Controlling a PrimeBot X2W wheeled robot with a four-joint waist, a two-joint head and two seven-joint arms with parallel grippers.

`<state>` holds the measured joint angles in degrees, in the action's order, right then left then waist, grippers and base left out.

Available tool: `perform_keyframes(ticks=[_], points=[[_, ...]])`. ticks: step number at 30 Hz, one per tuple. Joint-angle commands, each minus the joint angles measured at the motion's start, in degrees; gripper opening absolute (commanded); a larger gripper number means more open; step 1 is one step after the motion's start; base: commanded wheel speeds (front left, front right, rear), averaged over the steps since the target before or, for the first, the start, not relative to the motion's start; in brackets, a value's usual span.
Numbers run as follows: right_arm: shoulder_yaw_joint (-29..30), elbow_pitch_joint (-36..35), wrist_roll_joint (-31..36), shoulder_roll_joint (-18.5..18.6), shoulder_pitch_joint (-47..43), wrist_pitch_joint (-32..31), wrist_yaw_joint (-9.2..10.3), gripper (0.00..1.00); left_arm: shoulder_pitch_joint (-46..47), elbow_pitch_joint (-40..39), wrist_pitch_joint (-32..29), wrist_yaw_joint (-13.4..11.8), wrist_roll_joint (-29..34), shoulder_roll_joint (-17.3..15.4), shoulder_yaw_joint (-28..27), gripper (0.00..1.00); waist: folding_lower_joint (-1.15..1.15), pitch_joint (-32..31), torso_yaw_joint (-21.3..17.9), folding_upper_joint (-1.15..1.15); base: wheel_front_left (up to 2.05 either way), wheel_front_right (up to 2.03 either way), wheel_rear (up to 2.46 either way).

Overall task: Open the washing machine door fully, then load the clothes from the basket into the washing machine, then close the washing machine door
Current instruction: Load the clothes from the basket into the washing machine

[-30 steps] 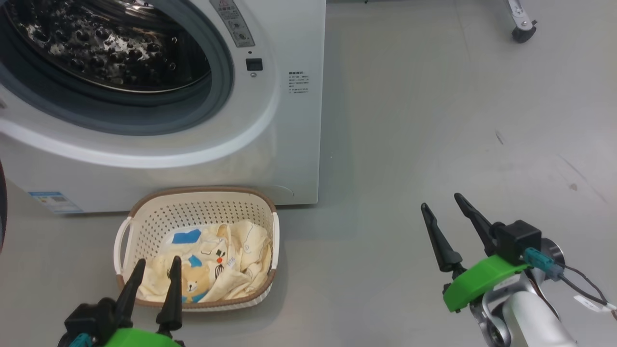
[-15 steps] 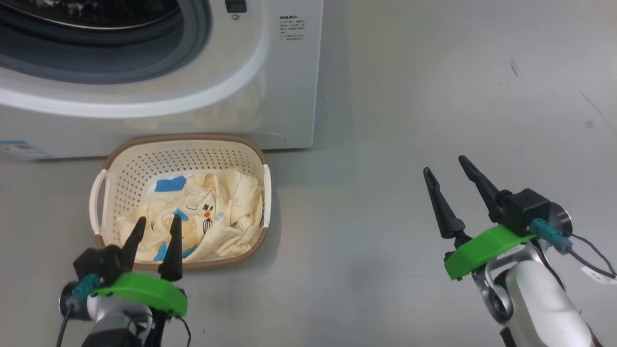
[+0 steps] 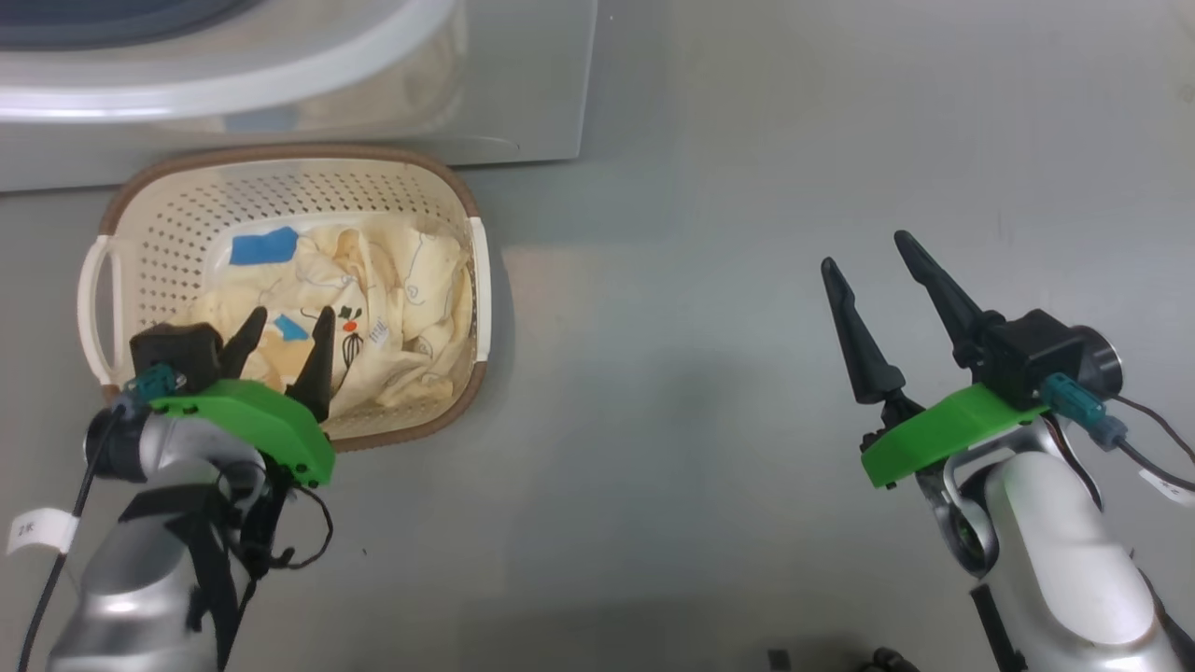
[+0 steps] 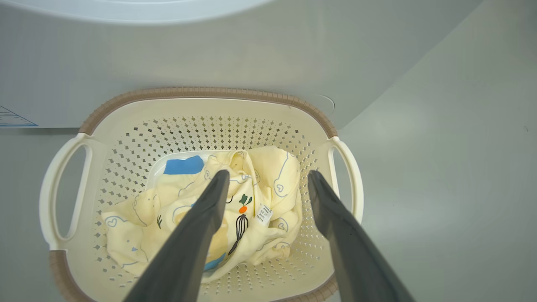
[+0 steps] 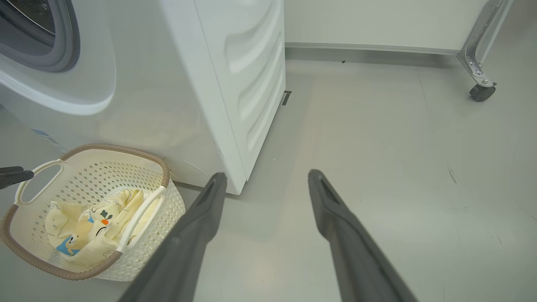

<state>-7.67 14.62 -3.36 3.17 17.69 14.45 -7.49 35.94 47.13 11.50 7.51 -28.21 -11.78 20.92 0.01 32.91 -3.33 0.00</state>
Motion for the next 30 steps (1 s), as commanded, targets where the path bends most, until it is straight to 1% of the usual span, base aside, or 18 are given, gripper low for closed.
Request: perform_keyframes(ticks=[1,13,17,23,30], points=[[-1.04,-2.07,0.38,0.14,0.41,0.55,0.0,1.0,1.66,0.56,-0.49,-0.03,-1.1,-2.86,-0.52,1.0,-0.01,3.13,-1.48,0.0,0.0,0.0,0.0],[-0.43,-4.51,0.7,-0.19,1.38,0.55,0.0,1.0,14.56,11.34,-4.09,-0.03,-6.93,-7.48,9.56,1.0,-0.01,12.38,-4.12,0.0,0.0,0.0,0.0],[-0.08,-5.02,1.03,-0.24,1.63,0.55,0.0,1.0,17.53,13.38,-5.78,-0.03,-9.13,-8.1,12.42,1.0,-0.01,15.05,-4.56,0.0,0.0,0.0,0.0],[0.02,-6.25,-0.14,-0.27,2.27,0.55,0.0,1.0,21.69,16.34,-8.14,-0.03,-10.94,-10.25,16.87,1.0,-0.01,18.89,-5.64,0.0,0.0,0.0,0.0],[0.33,-6.82,-0.79,-0.28,1.86,0.55,0.0,1.0,25.65,20.4,-11.43,-0.02,-11.73,-10.52,20.76,1.0,-0.01,21.3,-6.14,0.0,0.0,0.0,0.0]])
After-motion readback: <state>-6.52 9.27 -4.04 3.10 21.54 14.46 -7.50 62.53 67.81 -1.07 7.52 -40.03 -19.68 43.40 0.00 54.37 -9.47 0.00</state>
